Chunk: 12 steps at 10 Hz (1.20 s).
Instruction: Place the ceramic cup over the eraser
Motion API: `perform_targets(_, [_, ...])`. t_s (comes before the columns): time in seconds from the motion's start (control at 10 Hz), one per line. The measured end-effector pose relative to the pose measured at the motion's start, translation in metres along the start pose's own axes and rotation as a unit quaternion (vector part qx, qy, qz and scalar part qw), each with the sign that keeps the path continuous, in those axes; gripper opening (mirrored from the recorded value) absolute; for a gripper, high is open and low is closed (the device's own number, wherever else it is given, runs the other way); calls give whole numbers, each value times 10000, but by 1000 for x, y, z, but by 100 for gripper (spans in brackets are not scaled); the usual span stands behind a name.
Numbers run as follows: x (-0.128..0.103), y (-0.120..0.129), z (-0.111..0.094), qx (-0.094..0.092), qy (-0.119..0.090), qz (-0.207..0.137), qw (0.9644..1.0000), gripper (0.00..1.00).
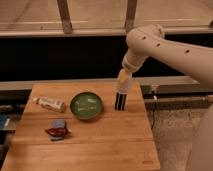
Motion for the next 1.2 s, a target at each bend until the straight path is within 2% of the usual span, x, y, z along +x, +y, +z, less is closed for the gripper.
perform_targets(0.6, [-4, 16, 33, -401, 164, -100, 9990, 0])
perform_targets(1.2, [7, 22, 66, -667, 321, 11, 9973, 0])
